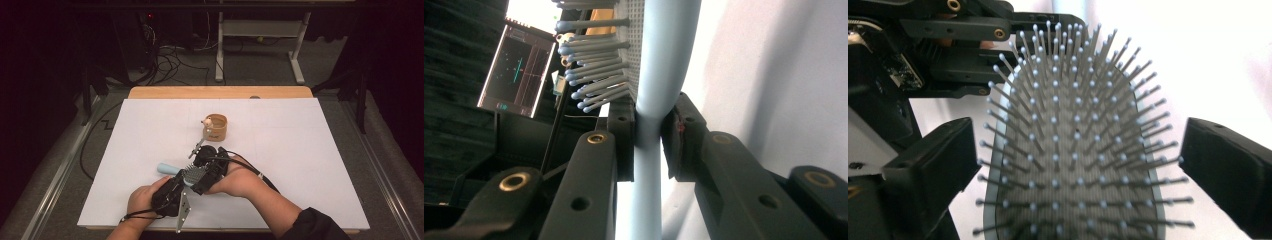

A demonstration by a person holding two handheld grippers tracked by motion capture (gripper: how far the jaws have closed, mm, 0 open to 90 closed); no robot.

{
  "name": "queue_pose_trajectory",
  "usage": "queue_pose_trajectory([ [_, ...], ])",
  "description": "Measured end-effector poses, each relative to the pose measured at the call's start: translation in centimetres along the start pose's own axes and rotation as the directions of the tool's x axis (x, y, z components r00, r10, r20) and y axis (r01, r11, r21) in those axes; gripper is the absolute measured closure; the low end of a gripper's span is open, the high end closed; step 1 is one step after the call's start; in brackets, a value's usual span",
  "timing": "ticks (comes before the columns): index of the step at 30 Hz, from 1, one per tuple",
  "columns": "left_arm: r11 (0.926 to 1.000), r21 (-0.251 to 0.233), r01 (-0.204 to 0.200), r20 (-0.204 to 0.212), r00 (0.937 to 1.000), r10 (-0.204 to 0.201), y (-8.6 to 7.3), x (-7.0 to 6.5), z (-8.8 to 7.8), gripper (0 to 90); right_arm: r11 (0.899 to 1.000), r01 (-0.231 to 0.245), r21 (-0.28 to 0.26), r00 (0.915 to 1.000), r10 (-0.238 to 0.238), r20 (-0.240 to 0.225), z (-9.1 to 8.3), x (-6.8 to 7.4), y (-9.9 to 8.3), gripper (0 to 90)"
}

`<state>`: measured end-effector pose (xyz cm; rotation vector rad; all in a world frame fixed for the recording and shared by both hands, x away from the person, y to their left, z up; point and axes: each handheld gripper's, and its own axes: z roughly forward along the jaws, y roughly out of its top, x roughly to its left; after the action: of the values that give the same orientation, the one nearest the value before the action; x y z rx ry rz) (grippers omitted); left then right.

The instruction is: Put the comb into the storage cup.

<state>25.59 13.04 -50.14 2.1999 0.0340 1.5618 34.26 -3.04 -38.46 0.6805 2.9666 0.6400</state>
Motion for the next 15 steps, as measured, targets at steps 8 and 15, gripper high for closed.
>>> queue_pose_trajectory([
  [8,0.9992,0.009,0.039,-0.006,0.9992,-0.039,-0.1,0.5,0.1,76.8,1.0,0.005,-0.011,0.9998,-0.005,0.02,-1.6,-0.1,-0.8,0.2],
  [15,0.9973,0.021,0.071,-0.003,0.9975,-0.071,-0.3,0.9,0.3,76.8,0.999,0.036,-0.013,0.9987,-0.035,0.037,-3.0,0.0,-1.7,0.2],
])
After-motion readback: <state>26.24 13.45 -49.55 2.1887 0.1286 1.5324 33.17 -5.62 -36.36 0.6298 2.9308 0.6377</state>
